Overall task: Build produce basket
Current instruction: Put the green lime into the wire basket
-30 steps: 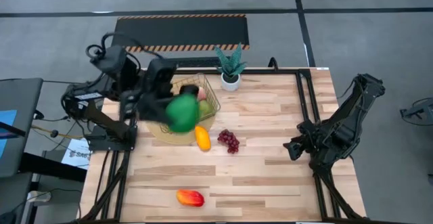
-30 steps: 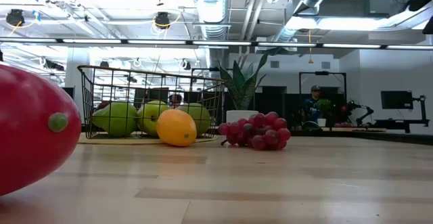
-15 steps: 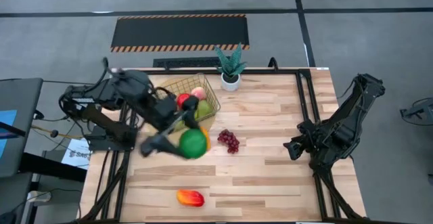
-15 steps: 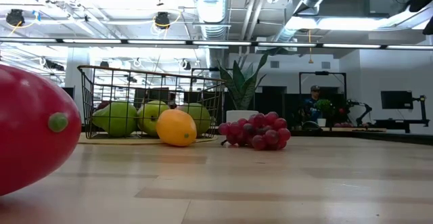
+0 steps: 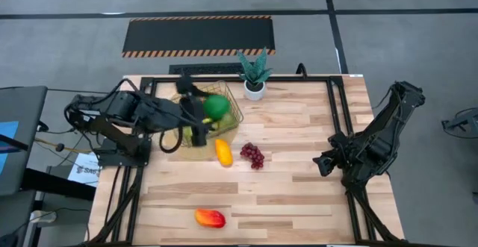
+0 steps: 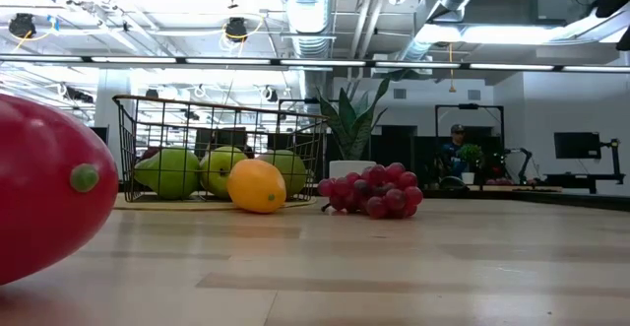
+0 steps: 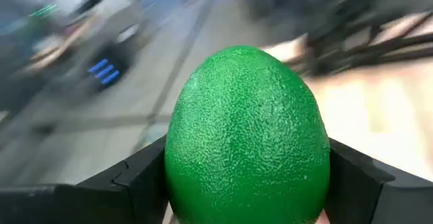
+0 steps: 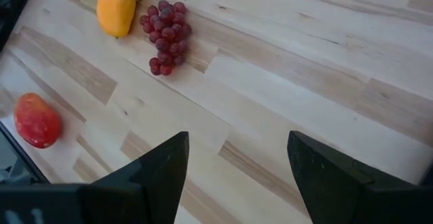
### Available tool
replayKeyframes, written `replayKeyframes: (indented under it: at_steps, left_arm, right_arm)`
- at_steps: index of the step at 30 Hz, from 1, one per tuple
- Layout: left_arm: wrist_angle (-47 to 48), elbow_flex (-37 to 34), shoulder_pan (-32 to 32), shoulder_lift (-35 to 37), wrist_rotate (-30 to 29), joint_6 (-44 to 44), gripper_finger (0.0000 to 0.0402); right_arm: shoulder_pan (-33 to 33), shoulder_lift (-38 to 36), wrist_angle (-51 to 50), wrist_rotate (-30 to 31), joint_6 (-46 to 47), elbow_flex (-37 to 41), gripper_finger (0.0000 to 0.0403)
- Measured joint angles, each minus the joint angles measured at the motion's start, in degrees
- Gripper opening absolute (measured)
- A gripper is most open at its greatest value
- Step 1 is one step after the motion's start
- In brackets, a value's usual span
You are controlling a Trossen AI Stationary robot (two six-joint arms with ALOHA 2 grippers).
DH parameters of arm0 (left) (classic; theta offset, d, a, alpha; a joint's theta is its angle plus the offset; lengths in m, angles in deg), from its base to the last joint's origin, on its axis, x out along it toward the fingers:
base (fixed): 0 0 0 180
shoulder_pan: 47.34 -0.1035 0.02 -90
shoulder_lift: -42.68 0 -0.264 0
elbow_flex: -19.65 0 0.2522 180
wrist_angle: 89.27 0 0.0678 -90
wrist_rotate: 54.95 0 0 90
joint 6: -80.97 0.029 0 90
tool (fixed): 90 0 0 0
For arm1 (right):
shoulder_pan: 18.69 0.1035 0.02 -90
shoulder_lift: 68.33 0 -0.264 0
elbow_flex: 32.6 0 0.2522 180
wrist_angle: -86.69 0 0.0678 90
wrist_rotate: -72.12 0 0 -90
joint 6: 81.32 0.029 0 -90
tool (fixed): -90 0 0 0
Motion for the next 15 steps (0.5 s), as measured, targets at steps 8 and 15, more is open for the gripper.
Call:
replayKeyframes:
  at_steps: [8, 15]
  left_arm:
    - [30.78, 0.00, -6.67, -0.43, -14.90, -36.67, 0.0284]
    - [30.23, -6.83, -15.31, 1.36, -3.67, -45.58, 0.0284]
  right_arm:
    - [0.00, 0.00, 0.02, -0.02, 1.14, 0.00, 0.0273]
    - [-0.01, 0.01, 0.02, -0.04, 1.14, 0.00, 0.0273]
